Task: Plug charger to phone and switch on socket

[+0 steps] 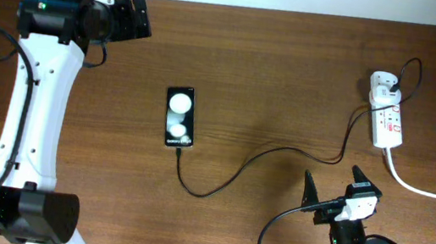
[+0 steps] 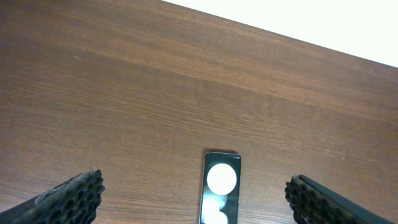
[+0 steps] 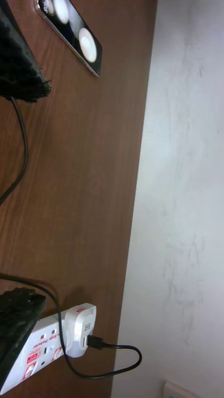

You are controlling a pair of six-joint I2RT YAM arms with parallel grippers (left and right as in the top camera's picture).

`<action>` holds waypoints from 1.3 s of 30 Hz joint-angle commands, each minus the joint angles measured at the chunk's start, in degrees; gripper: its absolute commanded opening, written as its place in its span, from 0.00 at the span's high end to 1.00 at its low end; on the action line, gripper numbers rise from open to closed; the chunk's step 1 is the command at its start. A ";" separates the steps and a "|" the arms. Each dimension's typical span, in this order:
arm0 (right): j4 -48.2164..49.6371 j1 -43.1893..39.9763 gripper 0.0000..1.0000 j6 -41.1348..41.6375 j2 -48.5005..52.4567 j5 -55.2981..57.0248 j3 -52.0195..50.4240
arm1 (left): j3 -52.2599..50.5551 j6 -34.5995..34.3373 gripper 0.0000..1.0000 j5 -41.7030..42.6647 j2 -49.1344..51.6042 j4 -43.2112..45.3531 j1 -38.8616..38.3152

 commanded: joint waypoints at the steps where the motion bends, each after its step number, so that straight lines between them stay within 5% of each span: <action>1: -0.09 0.63 0.01 -0.39 -0.44 0.31 -0.50 | -0.17 -0.13 0.01 -0.39 0.13 0.07 0.09; 11: -0.09 0.63 0.01 -0.39 -0.44 0.31 -0.50 | -4.74 -0.13 0.01 -0.39 -4.52 0.09 -0.28; 19: -0.09 0.63 0.01 -0.37 -0.44 0.31 -0.50 | -55.36 -0.13 0.01 -7.37 -38.05 1.92 -0.17; 22: -0.09 0.63 0.01 -0.37 -0.44 0.31 -0.50 | -68.76 -0.13 0.01 -7.50 -51.28 11.65 -0.17; 27: -0.09 0.63 0.01 -0.37 -0.44 0.31 -0.50 | -81.33 -0.13 0.01 -6.43 -69.05 15.23 -0.17; 32: -0.09 0.63 0.01 -0.39 -0.44 0.31 -0.50 | -94.82 -0.11 0.01 -7.91 -83.17 39.23 0.81; 35: -0.09 0.63 0.01 -0.39 -0.44 0.31 -0.50 | -99.36 0.50 0.01 -7.91 -87.69 45.11 4.37; 39: -0.09 0.63 0.01 -0.39 -0.44 0.31 -0.50 | -109.42 17.00 0.01 -5.77 -95.60 62.01 7.48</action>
